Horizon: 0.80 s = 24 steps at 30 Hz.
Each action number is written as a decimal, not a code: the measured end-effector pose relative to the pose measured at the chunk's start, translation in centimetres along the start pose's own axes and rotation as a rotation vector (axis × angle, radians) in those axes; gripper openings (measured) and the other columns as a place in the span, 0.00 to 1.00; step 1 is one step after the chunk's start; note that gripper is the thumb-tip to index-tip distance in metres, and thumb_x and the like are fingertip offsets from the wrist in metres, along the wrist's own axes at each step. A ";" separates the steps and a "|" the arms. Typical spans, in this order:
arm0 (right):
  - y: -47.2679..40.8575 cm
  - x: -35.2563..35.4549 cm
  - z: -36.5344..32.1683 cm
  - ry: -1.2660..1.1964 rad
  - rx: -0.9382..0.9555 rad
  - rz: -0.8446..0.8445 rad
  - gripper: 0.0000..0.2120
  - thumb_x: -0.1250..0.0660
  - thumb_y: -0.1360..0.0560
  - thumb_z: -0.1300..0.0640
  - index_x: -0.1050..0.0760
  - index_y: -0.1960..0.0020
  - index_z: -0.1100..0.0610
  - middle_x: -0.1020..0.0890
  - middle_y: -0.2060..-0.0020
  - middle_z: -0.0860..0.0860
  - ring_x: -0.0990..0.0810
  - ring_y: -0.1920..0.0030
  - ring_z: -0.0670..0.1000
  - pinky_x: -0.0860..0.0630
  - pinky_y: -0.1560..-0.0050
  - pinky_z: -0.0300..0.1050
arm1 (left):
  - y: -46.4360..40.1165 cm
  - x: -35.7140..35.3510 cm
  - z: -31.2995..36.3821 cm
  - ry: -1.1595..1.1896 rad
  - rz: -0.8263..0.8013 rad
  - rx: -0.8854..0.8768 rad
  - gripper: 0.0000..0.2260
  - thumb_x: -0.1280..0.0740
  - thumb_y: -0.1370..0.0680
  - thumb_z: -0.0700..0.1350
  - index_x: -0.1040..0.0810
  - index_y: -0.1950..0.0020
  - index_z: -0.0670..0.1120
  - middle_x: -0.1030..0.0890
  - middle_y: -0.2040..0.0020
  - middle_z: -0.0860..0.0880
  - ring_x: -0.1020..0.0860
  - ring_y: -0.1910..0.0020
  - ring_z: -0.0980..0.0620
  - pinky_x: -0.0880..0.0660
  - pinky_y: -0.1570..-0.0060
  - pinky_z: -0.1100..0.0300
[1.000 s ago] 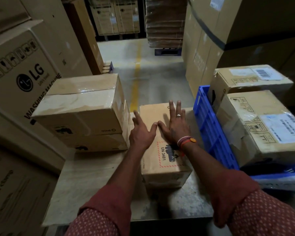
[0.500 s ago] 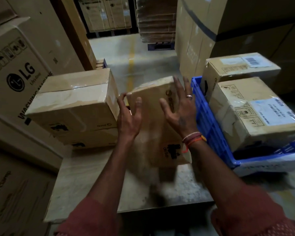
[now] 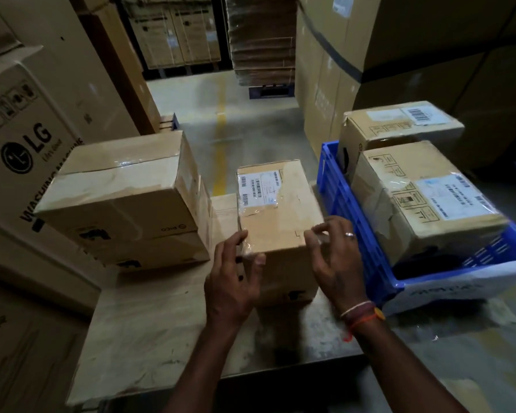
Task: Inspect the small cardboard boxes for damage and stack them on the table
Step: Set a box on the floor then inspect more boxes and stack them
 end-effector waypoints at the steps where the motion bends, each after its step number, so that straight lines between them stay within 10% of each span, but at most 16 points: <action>1: -0.9 0.3 -0.2 0.058 0.011 -0.008 0.18 0.43 0.20 0.36 0.27 0.45 0.50 0.28 0.40 0.47 0.25 0.40 0.53 0.23 0.51 0.44 | -0.2 0.0 0.4 -0.026 0.022 -0.004 0.20 0.38 0.20 0.63 0.30 0.30 0.59 0.27 0.34 0.60 0.20 0.43 0.56 0.17 0.55 0.51; 5: -5.2 -0.3 -1.9 0.258 0.048 -0.206 0.26 0.47 0.18 0.35 0.32 0.24 0.43 0.37 0.20 0.48 0.40 0.21 0.55 0.39 0.26 0.66 | -3.1 -0.5 3.2 0.000 0.145 -0.078 0.20 0.40 0.19 0.60 0.26 0.31 0.51 0.27 0.31 0.53 0.23 0.38 0.57 0.19 0.47 0.53; 9: -6.5 -2.2 -2.2 0.491 0.042 -0.505 0.28 0.51 0.16 0.36 0.44 0.18 0.42 0.47 0.17 0.42 0.56 0.17 0.54 0.55 0.27 0.80 | -7.2 -1.5 4.8 -0.113 0.124 -0.094 0.24 0.43 0.19 0.61 0.28 0.26 0.53 0.34 0.22 0.50 0.32 0.25 0.51 0.25 0.36 0.50; 18: -8.5 -2.7 -3.0 0.518 0.053 -0.329 0.17 0.43 0.18 0.42 0.26 0.34 0.45 0.25 0.31 0.49 0.36 0.24 0.57 0.41 0.30 0.76 | -11.1 -4.6 2.4 -0.463 -0.308 0.068 0.25 0.47 0.17 0.61 0.44 0.19 0.63 0.56 0.16 0.49 0.53 0.18 0.44 0.45 0.27 0.29; 24: -9.9 -5.2 -1.3 0.546 0.007 -0.527 0.26 0.51 0.15 0.41 0.51 0.18 0.36 0.49 0.16 0.50 0.56 0.18 0.61 0.39 0.27 0.70 | -11.3 -4.4 2.0 -0.343 -0.331 0.082 0.23 0.45 0.17 0.61 0.39 0.21 0.63 0.53 0.16 0.52 0.40 0.21 0.45 0.33 0.30 0.42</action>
Point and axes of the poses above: each hand's wrist, its own y-axis away from the middle knuckle, its own x-axis out of the back of the hand, z = x × y, the point moved 3 cm from there along -y, towards the middle knuckle
